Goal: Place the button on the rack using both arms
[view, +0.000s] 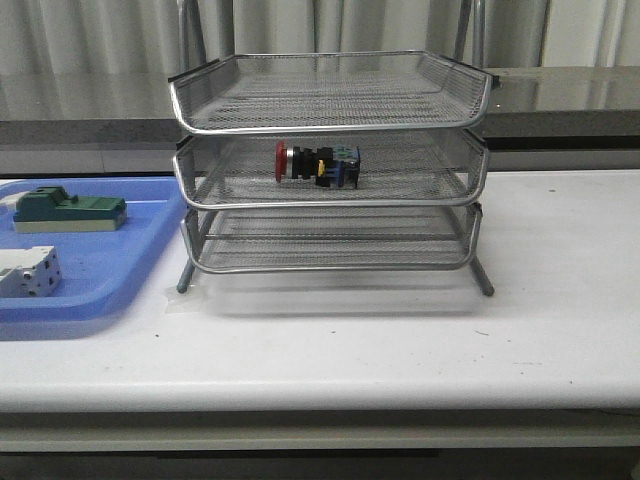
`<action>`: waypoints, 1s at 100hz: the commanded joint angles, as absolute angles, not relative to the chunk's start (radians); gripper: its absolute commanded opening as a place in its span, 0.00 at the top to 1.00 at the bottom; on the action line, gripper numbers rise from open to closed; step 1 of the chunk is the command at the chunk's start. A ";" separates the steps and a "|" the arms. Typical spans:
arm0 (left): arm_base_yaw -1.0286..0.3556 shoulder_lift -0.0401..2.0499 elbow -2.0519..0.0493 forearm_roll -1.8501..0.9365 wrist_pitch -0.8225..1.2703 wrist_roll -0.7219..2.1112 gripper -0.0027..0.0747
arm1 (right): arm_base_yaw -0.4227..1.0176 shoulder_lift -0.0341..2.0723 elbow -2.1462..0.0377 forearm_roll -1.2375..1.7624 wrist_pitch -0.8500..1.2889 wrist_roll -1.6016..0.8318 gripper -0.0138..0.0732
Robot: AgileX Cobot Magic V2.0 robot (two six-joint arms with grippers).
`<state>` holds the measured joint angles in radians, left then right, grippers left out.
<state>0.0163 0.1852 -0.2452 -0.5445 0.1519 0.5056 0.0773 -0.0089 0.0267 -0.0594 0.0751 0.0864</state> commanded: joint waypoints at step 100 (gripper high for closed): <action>0.018 0.182 -0.269 -0.128 0.080 0.133 0.99 | 0.074 -0.026 0.028 -0.073 -0.013 0.086 0.91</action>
<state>0.0163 0.1810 -0.2452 -0.3054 0.1519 0.3499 0.0773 -0.0089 0.0267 -0.0594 0.0751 0.0873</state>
